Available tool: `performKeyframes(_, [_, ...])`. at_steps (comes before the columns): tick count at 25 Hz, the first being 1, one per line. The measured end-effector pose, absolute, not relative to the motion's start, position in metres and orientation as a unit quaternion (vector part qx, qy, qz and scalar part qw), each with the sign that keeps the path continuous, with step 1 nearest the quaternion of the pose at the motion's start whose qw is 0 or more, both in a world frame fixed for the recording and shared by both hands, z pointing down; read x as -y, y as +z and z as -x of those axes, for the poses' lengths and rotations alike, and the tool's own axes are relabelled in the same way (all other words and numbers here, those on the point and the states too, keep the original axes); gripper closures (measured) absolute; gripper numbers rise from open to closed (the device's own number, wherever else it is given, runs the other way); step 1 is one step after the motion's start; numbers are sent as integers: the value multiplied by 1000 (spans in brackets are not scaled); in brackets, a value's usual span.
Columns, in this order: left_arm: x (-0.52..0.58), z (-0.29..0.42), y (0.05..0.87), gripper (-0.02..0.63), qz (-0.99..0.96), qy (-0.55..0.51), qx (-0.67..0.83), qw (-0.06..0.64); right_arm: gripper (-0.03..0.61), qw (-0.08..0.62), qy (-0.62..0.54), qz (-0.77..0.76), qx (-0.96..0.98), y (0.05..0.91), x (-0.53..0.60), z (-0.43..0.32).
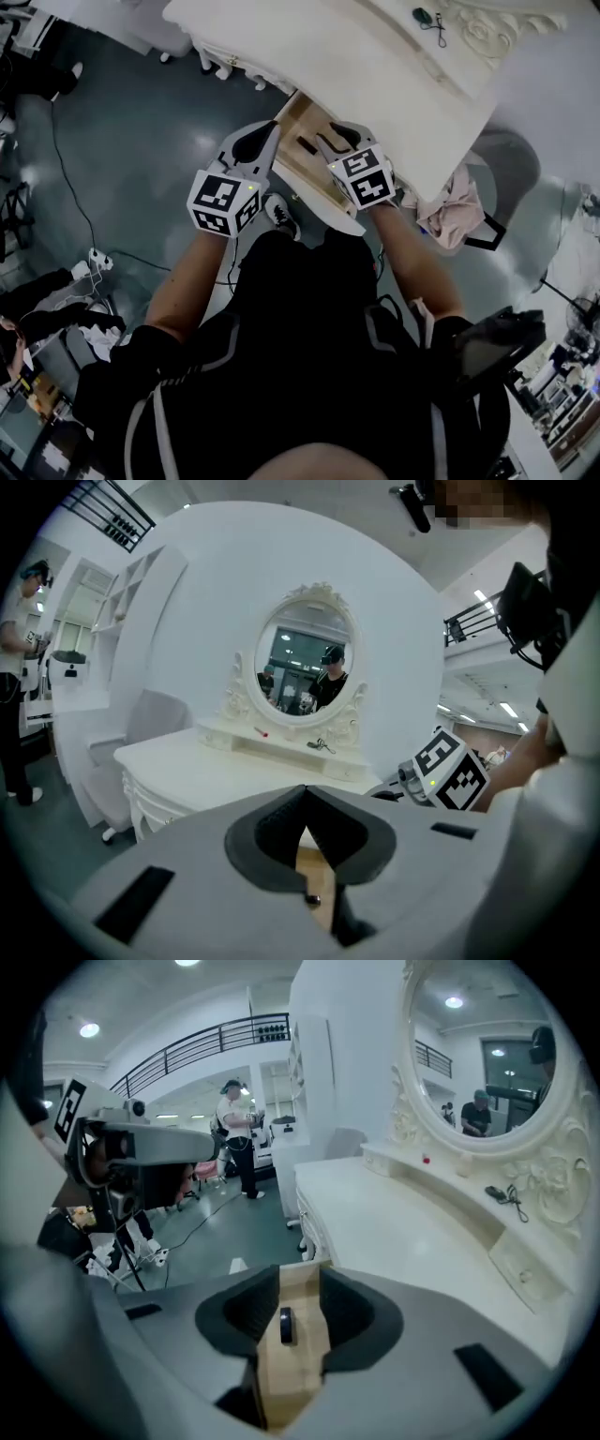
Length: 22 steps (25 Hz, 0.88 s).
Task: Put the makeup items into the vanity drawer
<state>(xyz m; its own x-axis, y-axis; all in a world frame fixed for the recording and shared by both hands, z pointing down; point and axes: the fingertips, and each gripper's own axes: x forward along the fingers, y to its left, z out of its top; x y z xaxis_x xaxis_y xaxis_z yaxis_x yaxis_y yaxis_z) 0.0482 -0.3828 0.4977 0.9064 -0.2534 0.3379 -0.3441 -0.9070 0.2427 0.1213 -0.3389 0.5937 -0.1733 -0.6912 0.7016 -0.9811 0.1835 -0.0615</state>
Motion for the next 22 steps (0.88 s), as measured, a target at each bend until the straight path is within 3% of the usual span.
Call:
performKeyframes(14, [368, -88, 400, 611, -973, 122, 127, 146, 528, 217, 140, -668, 698, 439, 293, -187])
performKeyframes(22, [374, -93, 323, 611, -981, 80, 161, 68, 572, 124, 92, -727, 669, 349, 264, -235])
